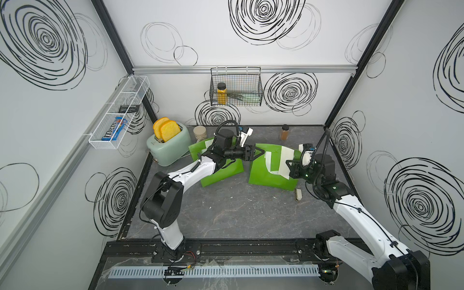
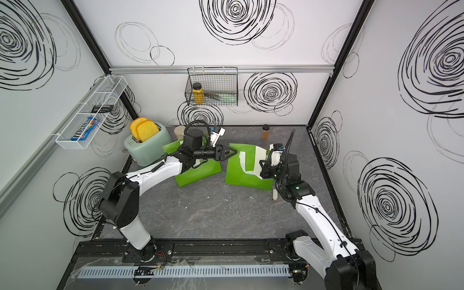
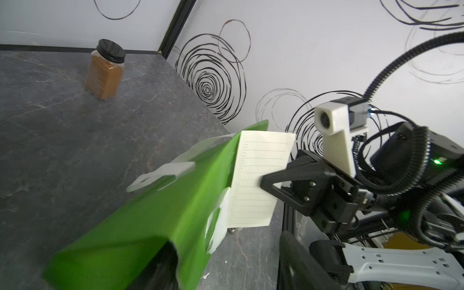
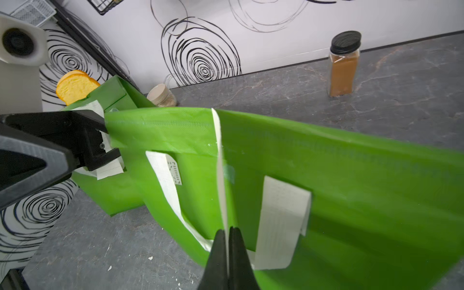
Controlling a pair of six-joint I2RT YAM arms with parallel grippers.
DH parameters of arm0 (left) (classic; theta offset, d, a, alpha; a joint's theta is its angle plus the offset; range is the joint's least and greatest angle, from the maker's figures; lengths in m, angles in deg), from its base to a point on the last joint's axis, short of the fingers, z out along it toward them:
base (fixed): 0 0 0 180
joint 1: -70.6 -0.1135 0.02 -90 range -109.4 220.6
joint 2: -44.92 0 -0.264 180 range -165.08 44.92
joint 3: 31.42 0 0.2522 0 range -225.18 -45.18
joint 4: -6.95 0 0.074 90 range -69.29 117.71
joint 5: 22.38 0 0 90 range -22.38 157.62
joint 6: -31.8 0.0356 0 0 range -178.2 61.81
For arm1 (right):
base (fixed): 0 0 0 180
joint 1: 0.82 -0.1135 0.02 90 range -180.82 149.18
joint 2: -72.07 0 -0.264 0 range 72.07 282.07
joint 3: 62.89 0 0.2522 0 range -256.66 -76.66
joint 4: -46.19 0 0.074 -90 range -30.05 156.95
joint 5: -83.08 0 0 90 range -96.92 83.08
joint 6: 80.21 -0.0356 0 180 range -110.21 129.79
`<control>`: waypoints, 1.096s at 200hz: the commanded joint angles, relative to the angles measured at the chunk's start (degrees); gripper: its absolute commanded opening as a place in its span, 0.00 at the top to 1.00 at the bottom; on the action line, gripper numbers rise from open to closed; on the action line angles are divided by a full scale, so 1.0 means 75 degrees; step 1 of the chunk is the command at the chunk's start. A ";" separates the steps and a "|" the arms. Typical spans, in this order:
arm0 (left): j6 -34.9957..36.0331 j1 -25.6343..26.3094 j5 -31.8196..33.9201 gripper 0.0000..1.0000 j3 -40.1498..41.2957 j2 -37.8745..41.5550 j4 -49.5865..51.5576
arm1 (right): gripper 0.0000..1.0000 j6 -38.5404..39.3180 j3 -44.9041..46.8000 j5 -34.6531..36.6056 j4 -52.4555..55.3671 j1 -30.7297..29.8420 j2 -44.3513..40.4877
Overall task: Staple the receipts to the bags
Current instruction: Adjust the takeout bag at the center of the board, then hold the receipt from the takeout bag.
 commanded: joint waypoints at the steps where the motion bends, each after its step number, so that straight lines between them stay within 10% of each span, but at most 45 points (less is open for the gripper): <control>1: -0.0148 0.0195 0.0135 0.33 0.0337 0.0446 -0.0649 | 1.00 0.0441 0.0065 -0.0813 -0.0257 0.0035 -0.0223; 86: 0.1708 -0.0205 0.1236 0.24 -0.0717 0.0967 0.1476 | 1.00 0.0107 0.0602 -0.2836 -0.0902 0.0035 -0.0784; 219: 0.3892 -0.0027 -0.0523 0.26 -0.5522 -0.2710 0.4067 | 1.00 -0.0202 -0.0044 -0.3695 -0.1466 0.0501 0.0767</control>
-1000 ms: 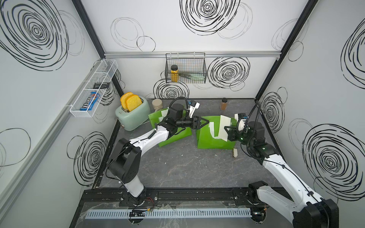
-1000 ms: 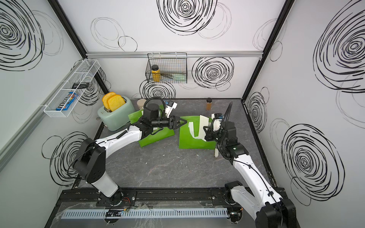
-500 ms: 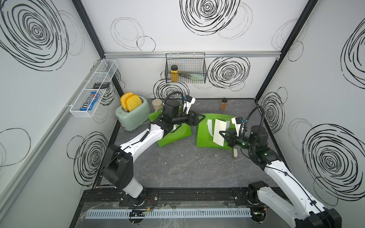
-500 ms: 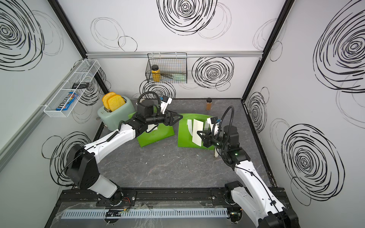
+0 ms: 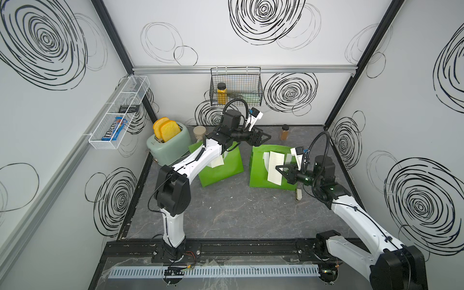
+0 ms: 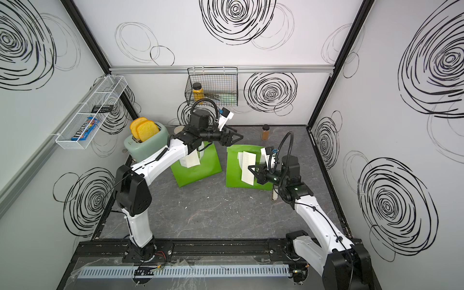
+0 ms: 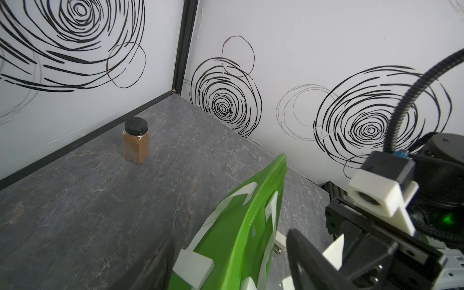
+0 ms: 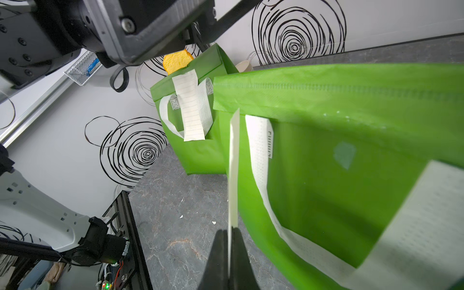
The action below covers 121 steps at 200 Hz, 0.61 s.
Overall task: Staple the receipts to the bags
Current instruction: Hold the receipt from the takeout bag.
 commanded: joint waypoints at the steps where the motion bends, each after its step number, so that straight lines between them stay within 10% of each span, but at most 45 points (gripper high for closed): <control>1: 0.0737 0.0115 -0.0728 0.26 -0.0702 -0.0340 0.0746 | 1.00 -0.0056 -0.0389 -0.0373 -0.0251 0.0120 0.0201; 121: 0.1352 0.0175 -0.1797 0.36 -0.0674 -0.0737 0.1427 | 1.00 -0.0182 -0.0799 -0.1056 -0.0547 0.0479 0.1397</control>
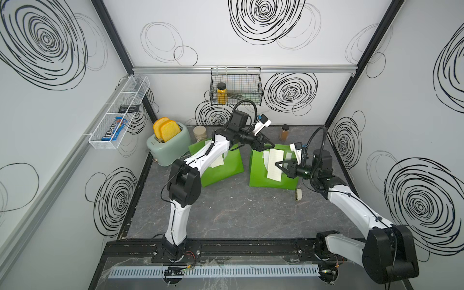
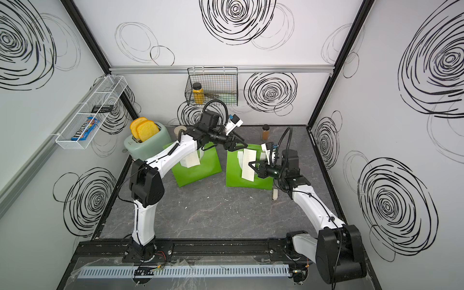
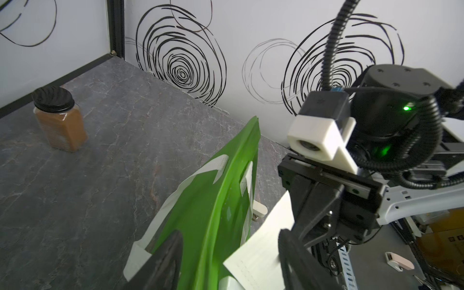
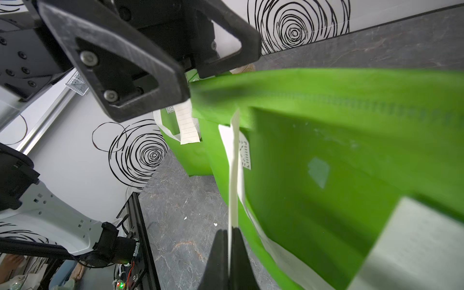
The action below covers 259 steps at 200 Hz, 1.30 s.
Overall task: Staple the receipts to the bags
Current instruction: Hold the receipt from the takeout bag.
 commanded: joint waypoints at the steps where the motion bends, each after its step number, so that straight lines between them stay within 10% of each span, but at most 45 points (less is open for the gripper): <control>1: 0.0311 0.0076 -0.0231 0.36 0.0175 0.0013 -0.0006 | 1.00 -0.0015 -0.0355 -0.0313 -0.0244 0.0071 0.0164; 259: 0.0145 0.0234 -0.0017 0.62 0.1163 0.0641 -0.0497 | 1.00 -0.0245 0.0015 -0.0136 -0.0195 0.0092 0.0488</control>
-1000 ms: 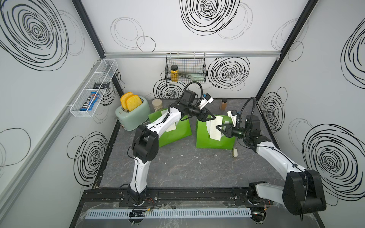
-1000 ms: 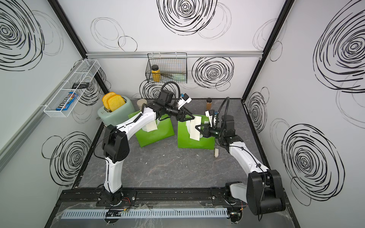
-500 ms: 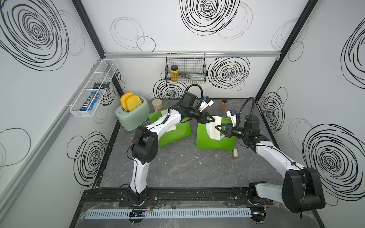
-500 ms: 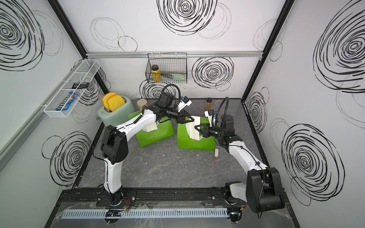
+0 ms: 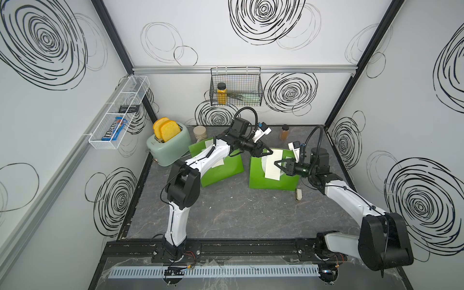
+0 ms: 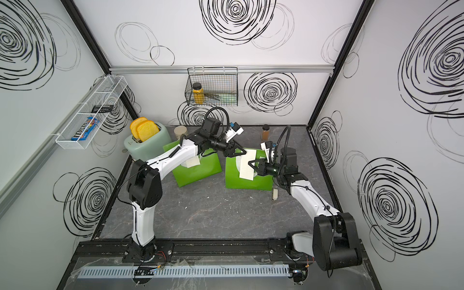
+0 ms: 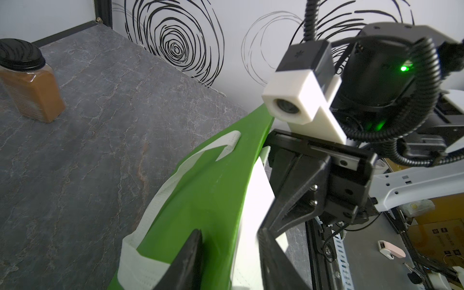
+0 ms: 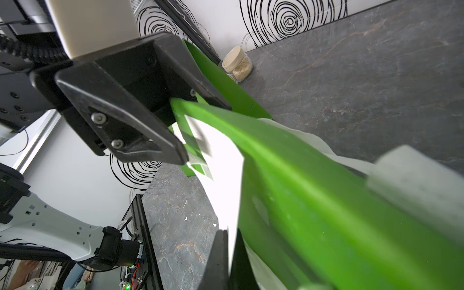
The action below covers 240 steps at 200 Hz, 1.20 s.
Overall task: Staple the receipts to the bags
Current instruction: Hold the receipt from the takeout bag.
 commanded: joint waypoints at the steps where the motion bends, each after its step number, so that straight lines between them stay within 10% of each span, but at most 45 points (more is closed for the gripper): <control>1: 0.0102 0.0097 -0.0151 0.62 0.0093 0.0329 -0.0206 | 1.00 -0.0009 0.0016 -0.0020 0.0047 0.0023 -0.0007; 146: 0.0273 0.0138 -0.0009 0.66 0.0036 0.0245 0.0061 | 1.00 0.0322 -0.0301 0.0041 0.0190 0.0029 -0.0143; 206: 0.0400 0.0151 0.0089 0.95 0.0011 0.0266 0.0178 | 1.00 0.0311 -0.0320 -0.0009 0.0193 0.0013 -0.0065; 240: 0.0398 0.0150 0.0109 1.00 -0.0036 0.0328 0.0181 | 0.60 0.0311 -0.0255 0.0375 0.0502 0.0013 -0.0281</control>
